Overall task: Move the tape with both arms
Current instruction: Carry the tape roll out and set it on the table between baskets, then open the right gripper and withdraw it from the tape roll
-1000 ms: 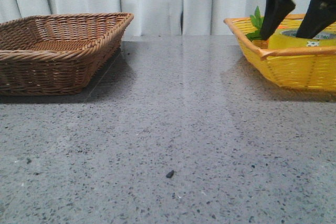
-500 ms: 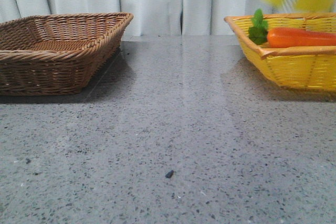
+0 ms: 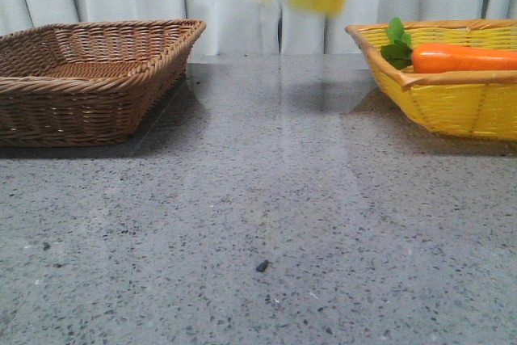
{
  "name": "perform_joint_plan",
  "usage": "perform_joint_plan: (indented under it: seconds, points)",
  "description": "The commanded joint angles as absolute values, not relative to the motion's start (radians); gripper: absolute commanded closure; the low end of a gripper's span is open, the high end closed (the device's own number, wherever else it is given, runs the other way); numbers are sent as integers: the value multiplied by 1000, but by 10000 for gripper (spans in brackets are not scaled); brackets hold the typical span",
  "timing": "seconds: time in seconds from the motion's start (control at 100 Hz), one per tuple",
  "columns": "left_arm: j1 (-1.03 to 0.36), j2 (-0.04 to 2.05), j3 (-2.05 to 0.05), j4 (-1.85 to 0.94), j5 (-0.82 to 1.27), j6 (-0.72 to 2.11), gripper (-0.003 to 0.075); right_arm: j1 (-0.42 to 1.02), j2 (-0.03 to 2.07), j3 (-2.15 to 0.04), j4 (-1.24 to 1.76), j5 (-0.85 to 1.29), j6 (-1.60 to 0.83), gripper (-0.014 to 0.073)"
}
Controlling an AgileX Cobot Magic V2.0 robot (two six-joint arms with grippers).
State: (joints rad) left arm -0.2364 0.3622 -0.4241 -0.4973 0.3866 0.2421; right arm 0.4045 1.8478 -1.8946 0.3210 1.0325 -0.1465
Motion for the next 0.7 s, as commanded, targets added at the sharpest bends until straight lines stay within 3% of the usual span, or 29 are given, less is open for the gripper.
perform_joint_plan:
  seconds: [0.0,0.12,0.2,0.27,0.39,0.46,0.52,0.57,0.69]
  points:
    - [-245,376,-457,-520,339,242,335,402,1858,-1926,311,1034,-142,649]
    - [-245,376,-457,-520,372,242,335,402,1916,-1926,311,1079,-117,645]
    - [-245,376,-457,-520,377,242,335,404,1931,-1926,314,1086,-99,598]
    - [-245,376,-457,-520,378,242,335,404,1931,-1926,337,1086,-97,494]
    - [-245,376,-457,-520,378,242,335,404,1915,-1935,371,1101,-97,209]
    - [-245,378,-470,-520,378,242,335,404,1885,-1939,378,1113,-97,121]
    - [-245,389,-492,-520,380,242,335,404,1845,-1939,378,1121,-97,145]
    - [-250,410,-523,-520,381,259,335,404,1792,-1939,378,1128,-98,216]
    - [-280,514,-634,-520,407,321,335,404,1636,-1913,378,1137,-144,537]
